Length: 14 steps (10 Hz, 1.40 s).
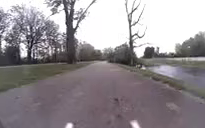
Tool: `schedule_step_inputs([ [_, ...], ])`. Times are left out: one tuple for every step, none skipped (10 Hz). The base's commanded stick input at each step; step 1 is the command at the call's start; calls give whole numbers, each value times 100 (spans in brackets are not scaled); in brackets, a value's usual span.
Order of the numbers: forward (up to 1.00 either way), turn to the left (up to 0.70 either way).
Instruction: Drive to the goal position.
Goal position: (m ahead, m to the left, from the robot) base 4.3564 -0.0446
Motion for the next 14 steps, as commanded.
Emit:
schedule_step_inputs([
  [70, 0],
  [70, 0],
  [70, 0],
  [70, 0],
  [70, 0],
  [70, 0],
  [70, 0],
  [70, 0],
  [70, 0],
  [70, 0],
  [70, 0],
  [70, 0],
  [70, 0],
  [70, 0],
])
